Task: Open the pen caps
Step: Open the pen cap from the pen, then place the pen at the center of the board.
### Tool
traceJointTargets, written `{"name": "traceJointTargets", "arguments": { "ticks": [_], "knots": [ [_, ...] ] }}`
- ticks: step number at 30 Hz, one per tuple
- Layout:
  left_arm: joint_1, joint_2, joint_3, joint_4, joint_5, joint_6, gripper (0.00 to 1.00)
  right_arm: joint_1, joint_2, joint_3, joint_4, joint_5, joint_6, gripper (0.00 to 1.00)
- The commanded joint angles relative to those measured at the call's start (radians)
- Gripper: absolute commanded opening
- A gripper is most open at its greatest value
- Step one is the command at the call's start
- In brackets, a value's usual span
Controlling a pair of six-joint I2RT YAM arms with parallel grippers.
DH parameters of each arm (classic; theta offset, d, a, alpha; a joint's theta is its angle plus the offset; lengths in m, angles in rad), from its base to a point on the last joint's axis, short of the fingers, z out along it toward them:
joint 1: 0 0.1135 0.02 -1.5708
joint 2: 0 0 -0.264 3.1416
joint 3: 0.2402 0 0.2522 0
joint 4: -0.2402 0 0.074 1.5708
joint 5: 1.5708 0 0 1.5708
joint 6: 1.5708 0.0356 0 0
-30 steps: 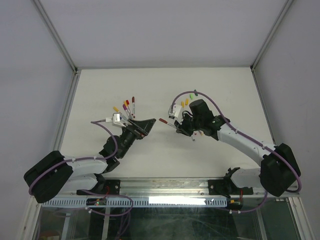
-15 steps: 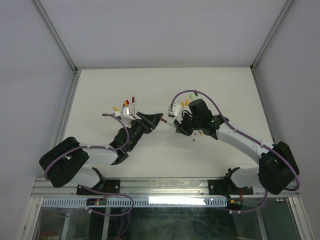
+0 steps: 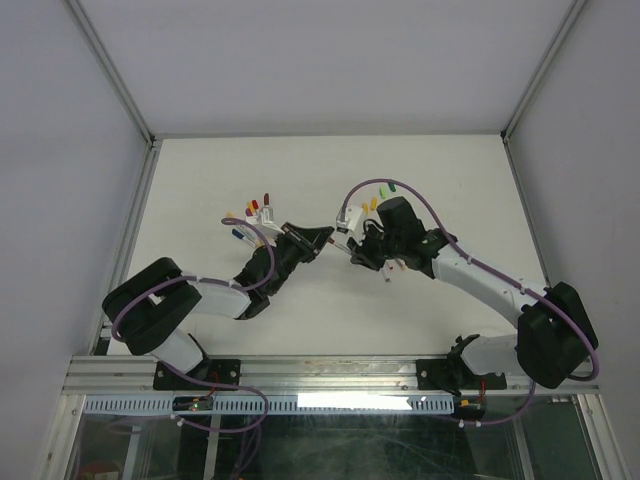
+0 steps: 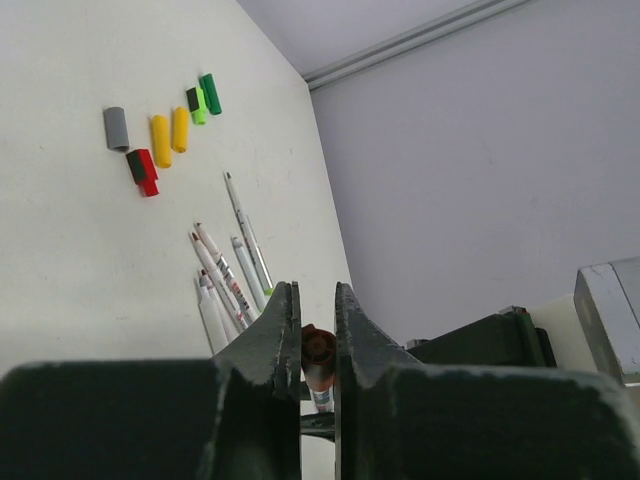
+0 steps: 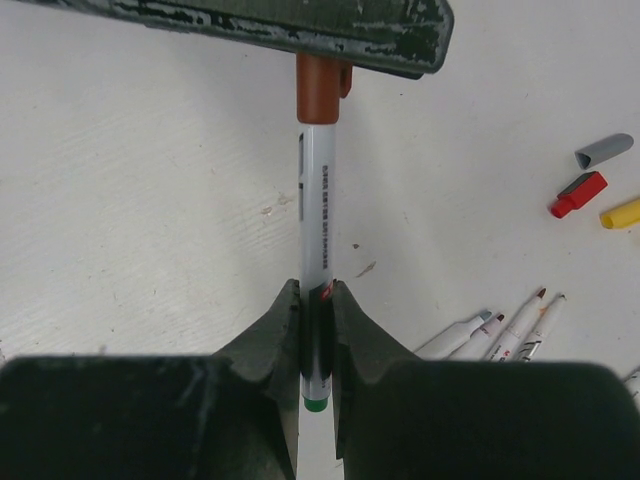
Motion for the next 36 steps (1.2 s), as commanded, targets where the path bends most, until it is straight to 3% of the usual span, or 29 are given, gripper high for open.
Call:
{"name": "traceJointTargets", "arguments": {
  "ticks": [1,5,9,16,20,28,36],
  "knots": [
    [-0.008,-0.017,0.032,0.037,0.001,0.016,0.00,-0.005,0.001,0.043,0.058,-0.013,0.019,0.00],
    [0.052,-0.084,0.026,0.009,-0.033,0.031,0.00,-0.005,-0.001,0.040,0.056,-0.026,0.024,0.00],
    [0.240,-0.186,0.034,-0.076,-0.028,-0.046,0.00,-0.004,0.002,0.033,0.057,-0.045,0.034,0.00],
    [0.426,-0.252,0.192,-0.253,-0.064,-0.043,0.00,-0.024,0.048,0.050,0.027,-0.085,0.059,0.00],
    [0.442,-0.275,0.215,-0.287,-0.001,0.030,0.00,-0.055,0.052,0.052,0.030,-0.064,0.110,0.00],
    [0.442,-0.361,0.116,-0.407,0.156,0.118,0.00,-0.063,0.160,0.089,-0.118,0.178,0.433,0.00],
    [0.438,-0.407,0.019,-0.405,0.224,0.076,0.00,-0.053,0.199,0.028,-0.095,0.326,0.477,0.00]
  ]
}}
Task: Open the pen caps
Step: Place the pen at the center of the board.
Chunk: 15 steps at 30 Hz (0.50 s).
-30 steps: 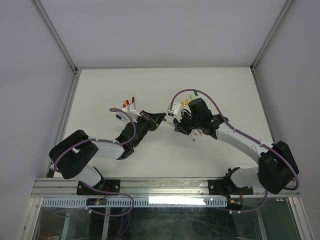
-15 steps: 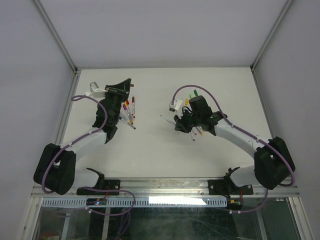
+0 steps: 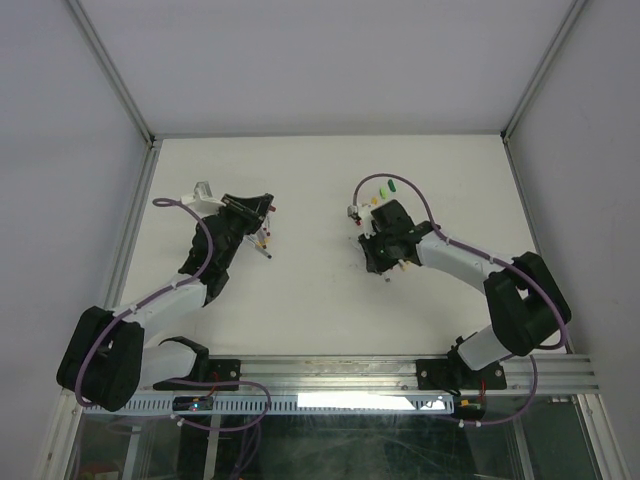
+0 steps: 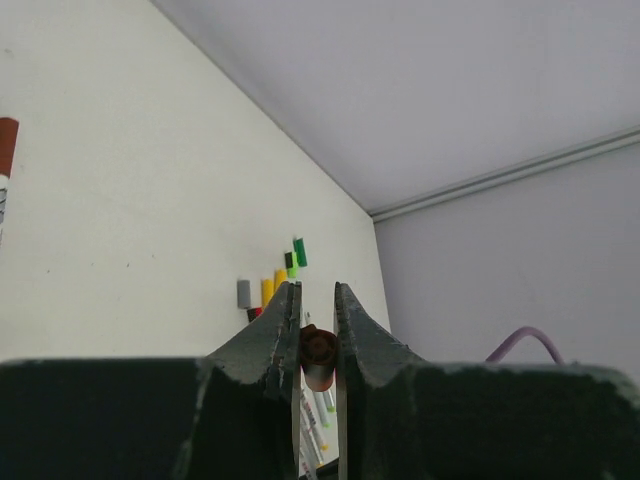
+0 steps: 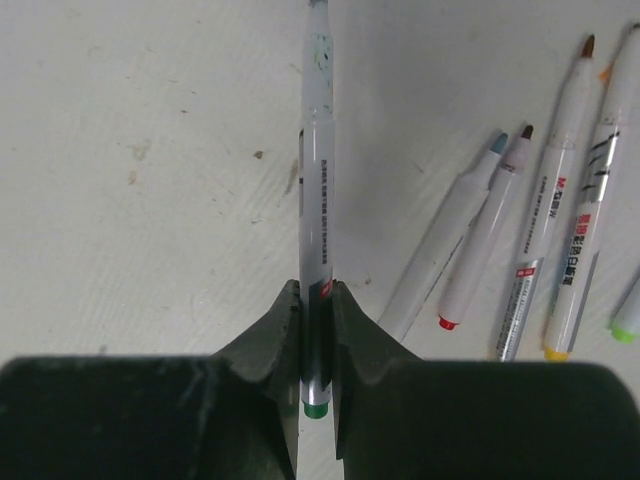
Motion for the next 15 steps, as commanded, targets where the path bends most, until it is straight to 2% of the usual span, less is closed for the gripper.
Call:
{"name": "traceJointTargets", "arguments": {
  "ticks": [1,8,15],
  "knots": [
    [0.000,-0.043,-0.027,0.014,0.067,-0.004,0.00,0.006,0.008,-0.009,0.002,0.120,0.052,0.00],
    [-0.010,-0.016,-0.051,0.033,0.093,-0.029,0.00,0.006,0.027,-0.020,-0.005,0.138,0.048,0.07],
    [-0.023,-0.009,-0.064,0.053,0.100,-0.037,0.00,0.005,0.066,-0.004,-0.016,0.140,0.045,0.25]
  ]
}}
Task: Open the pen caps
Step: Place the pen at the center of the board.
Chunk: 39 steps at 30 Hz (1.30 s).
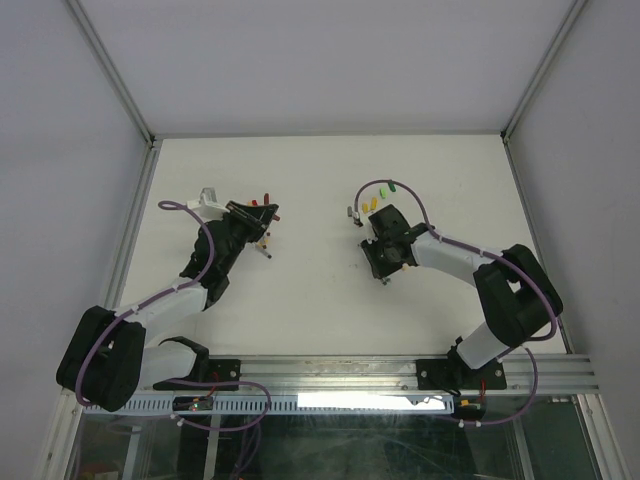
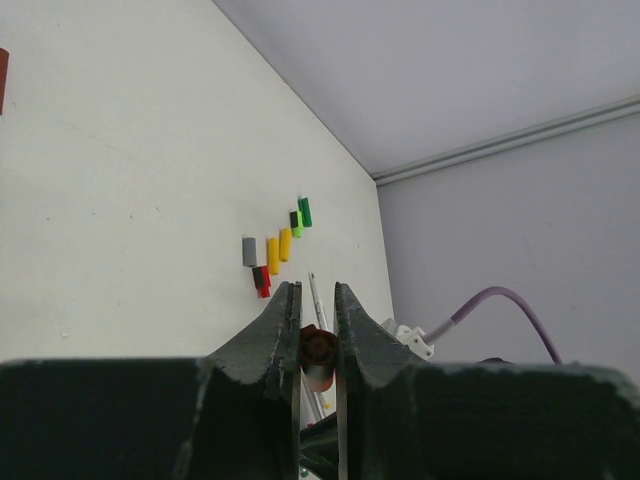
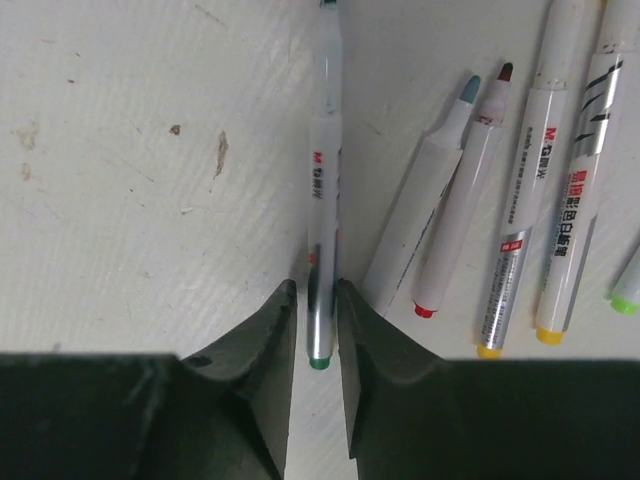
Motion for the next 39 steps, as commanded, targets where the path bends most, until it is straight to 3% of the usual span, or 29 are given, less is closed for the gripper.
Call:
{"name": "traceJointTargets", "arguments": {
  "ticks": [1,4,18,26,39],
  "knots": [
    [-0.016,-0.005,-0.010,0.077,0.031,-0.010,0.00,0.004,0.010,0.018,0.005,0.019,0.012,0.29],
    [-0.024,0.000,-0.011,0.078,0.039,-0.011,0.00,0.003,0.010,0.020,0.004,0.017,0.012,0.33],
    [-0.121,0.104,0.011,0.066,0.041,0.027,0.00,-0.004,-0.036,0.050,0.002,-0.028,-0.003,0.34],
    [-0.219,0.142,-0.008,0.031,-0.062,0.066,0.00,-0.009,-0.094,0.061,0.009,-0.048,-0.034,0.35],
    [-0.293,0.315,0.150,-0.154,-0.101,0.066,0.00,-0.051,-0.150,0.076,-0.008,-0.118,-0.080,0.34]
  ]
}}
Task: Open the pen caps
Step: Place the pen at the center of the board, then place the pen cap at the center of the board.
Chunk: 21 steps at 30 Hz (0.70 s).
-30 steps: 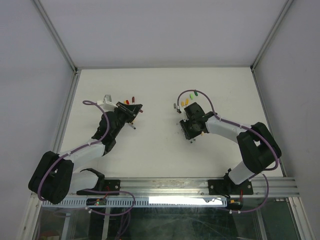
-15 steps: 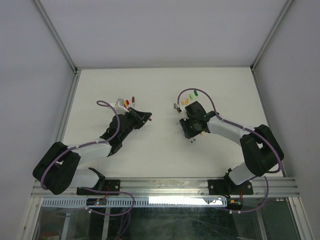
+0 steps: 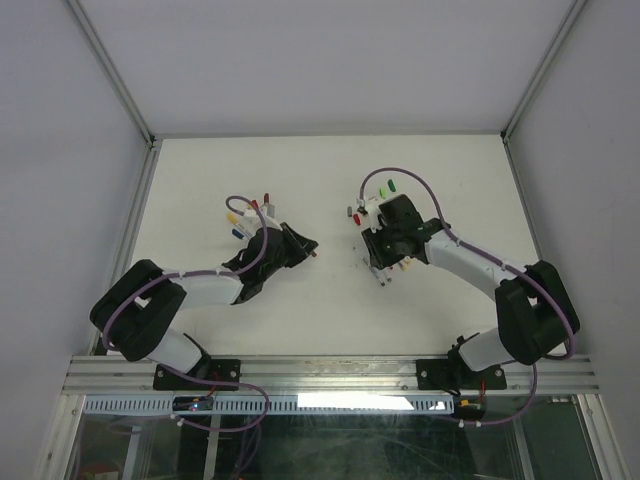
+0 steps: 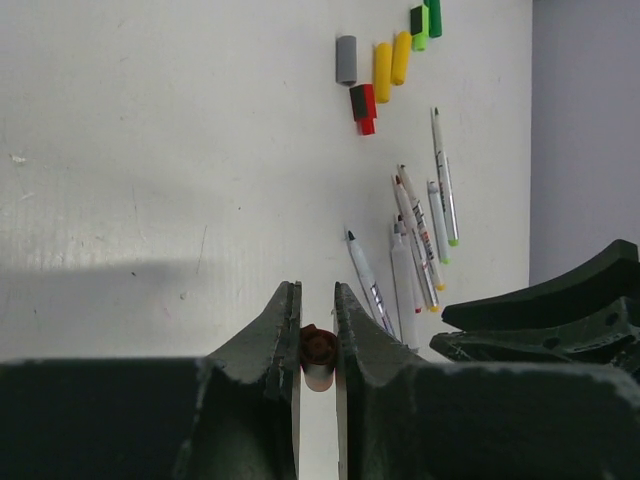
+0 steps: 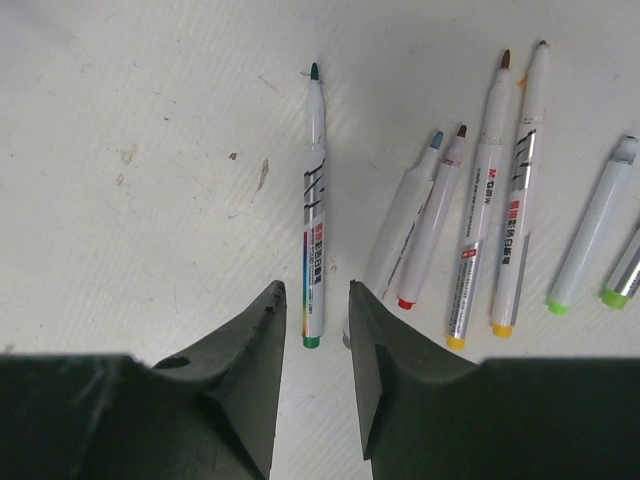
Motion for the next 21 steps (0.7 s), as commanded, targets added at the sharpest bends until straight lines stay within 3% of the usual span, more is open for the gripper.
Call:
{"name": "traceJointTargets", "arguments": {
  "ticks": [1,12,21],
  "knots": [
    [-0.023,0.036,0.072,-0.032,-0.037,0.016,0.00,-0.018,-0.051,0.047,0.004,-0.052,-0.031,0.34],
    [-0.048,0.223,0.276,-0.157,-0.018,0.011,0.00,-0.062,-0.080,0.053,-0.009,-0.105,-0.053,0.34],
    [-0.059,0.446,0.557,-0.354,-0.003,0.033,0.00,-0.103,-0.101,0.052,-0.008,-0.114,-0.053,0.34]
  ]
}}
